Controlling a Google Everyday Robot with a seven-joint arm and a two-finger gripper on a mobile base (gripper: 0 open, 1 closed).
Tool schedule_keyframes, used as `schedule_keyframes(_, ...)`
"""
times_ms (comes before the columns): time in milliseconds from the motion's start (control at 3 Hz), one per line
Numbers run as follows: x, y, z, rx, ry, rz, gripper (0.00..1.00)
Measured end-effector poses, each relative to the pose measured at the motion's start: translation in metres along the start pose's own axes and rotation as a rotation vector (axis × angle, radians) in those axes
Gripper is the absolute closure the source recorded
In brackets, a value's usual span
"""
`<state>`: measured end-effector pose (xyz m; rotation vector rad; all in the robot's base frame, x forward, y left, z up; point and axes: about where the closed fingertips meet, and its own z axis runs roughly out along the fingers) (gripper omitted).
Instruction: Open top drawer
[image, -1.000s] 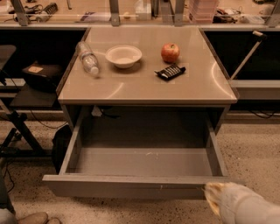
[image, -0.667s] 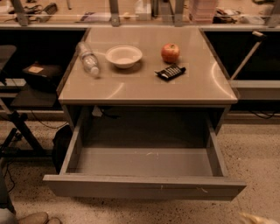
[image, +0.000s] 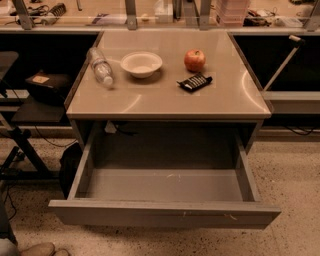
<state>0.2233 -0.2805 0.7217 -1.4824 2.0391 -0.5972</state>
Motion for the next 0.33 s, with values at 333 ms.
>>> schedule_keyframes(333, 0.0, 0.0, 0.0, 0.0, 0.0, 0.0, 0.43)
